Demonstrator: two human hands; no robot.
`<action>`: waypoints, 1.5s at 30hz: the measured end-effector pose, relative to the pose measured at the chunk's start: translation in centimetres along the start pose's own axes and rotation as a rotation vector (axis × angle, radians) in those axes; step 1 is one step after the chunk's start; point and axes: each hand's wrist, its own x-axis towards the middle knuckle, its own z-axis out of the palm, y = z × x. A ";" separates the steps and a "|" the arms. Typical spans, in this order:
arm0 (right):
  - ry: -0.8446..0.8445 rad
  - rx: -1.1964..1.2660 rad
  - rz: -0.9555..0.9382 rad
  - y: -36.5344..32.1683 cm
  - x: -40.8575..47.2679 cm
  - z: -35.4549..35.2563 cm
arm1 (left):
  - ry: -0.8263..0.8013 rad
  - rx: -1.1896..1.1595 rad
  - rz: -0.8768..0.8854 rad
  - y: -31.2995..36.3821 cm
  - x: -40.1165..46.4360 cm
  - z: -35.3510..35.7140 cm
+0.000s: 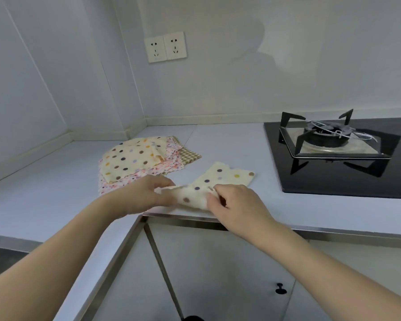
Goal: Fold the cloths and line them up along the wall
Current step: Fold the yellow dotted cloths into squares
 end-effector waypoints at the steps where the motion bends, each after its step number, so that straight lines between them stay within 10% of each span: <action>1: -0.006 0.132 0.090 0.5 0.4 -0.6 | 0.046 -0.136 -0.016 0.4 0.6 0.1; 7: 0.034 0.269 0.325 4.7 3.7 -3.4 | 0.218 -0.488 0.006 3.5 7.0 2.2; 15: -0.097 -0.439 0.303 9.9 5.6 -3.0 | 0.372 0.122 -0.097 3.8 14.2 6.4; 38: -0.012 -0.480 0.332 11.7 6.5 -1.8 | 0.450 0.177 -0.121 3.9 14.0 7.0; 45: -0.024 -0.452 0.339 11.8 6.7 -1.9 | 0.602 0.344 0.233 7.4 7.9 10.1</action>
